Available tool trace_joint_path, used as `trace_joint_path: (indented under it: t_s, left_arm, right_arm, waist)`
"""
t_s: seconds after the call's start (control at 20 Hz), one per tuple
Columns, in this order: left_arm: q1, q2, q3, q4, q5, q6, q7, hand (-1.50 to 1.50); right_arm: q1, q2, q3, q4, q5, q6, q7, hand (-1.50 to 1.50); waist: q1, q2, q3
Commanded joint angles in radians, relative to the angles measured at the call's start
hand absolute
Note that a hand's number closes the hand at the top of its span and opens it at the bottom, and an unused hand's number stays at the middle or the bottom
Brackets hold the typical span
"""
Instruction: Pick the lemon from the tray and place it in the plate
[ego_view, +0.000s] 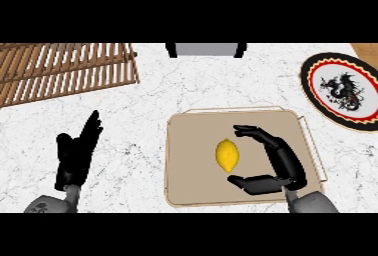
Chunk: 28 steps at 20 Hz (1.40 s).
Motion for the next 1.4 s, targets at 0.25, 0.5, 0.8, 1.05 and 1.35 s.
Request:
trace_joint_path:
  t_s: [0.25, 0.5, 0.8, 1.05, 1.35]
  left_arm:
    - [0.007, -0.022, -0.017, -0.046, -0.046, 0.047, 0.048, 0.00]
    - [0.043, -0.023, -0.009, -0.047, -0.038, 0.018, 0.041, 0.00]
    - [0.014, -0.033, 0.024, -0.005, -0.045, 0.001, 0.022, 0.00]
    - [0.010, -0.073, 0.026, 0.018, -0.075, -0.020, 0.004, 0.00]
    - [0.002, -0.043, 0.120, 0.007, -0.084, -0.079, 0.045, 0.00]
  right_arm:
    - [-0.135, -0.212, 0.050, -0.010, 0.273, 0.008, 0.157, -1.50]
    - [-0.211, -0.278, 0.105, -0.110, 0.343, 0.124, 0.375, -1.50]
    - [-0.301, -0.260, 0.161, -0.114, 0.316, 0.345, 0.590, -1.50]
    - [-0.351, -0.209, 0.132, -0.050, 0.336, 0.452, 0.625, -1.50]
    - [-0.267, -0.165, 0.088, -0.097, 0.430, 0.482, 0.621, -1.50]
  waist:
    - [-0.002, -0.008, -0.003]
    - [-0.003, -0.009, -0.003]
    - [-0.004, -0.005, -0.003]
    - [-0.005, -0.003, -0.002]
    - [-0.009, -0.005, -0.002]
